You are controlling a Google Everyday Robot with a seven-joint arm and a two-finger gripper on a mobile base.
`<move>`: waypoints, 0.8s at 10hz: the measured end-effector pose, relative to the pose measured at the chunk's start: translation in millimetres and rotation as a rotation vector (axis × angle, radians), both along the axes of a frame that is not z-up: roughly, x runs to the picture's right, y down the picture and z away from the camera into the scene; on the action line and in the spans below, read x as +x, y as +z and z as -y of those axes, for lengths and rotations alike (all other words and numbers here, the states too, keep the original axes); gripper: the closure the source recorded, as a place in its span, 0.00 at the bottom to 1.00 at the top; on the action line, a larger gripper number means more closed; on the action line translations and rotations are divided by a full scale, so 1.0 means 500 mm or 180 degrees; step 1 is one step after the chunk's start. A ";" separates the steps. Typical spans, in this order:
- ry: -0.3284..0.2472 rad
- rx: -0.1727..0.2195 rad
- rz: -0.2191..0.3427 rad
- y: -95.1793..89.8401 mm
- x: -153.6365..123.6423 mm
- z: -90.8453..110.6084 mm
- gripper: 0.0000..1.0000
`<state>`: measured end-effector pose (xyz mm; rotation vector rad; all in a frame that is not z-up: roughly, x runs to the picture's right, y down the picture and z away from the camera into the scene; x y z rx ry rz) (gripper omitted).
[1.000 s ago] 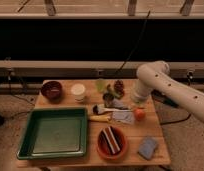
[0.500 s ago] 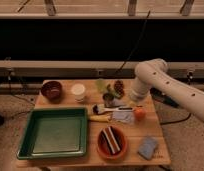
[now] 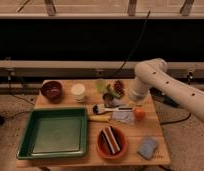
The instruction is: Place fork in paper cup
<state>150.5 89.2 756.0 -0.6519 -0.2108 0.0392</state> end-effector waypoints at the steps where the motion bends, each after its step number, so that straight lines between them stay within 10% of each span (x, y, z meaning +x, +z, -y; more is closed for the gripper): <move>1: -0.0053 0.0024 0.0044 0.000 -0.023 0.008 1.00; 8: -0.0477 0.0259 0.0242 0.082 -0.312 0.132 1.00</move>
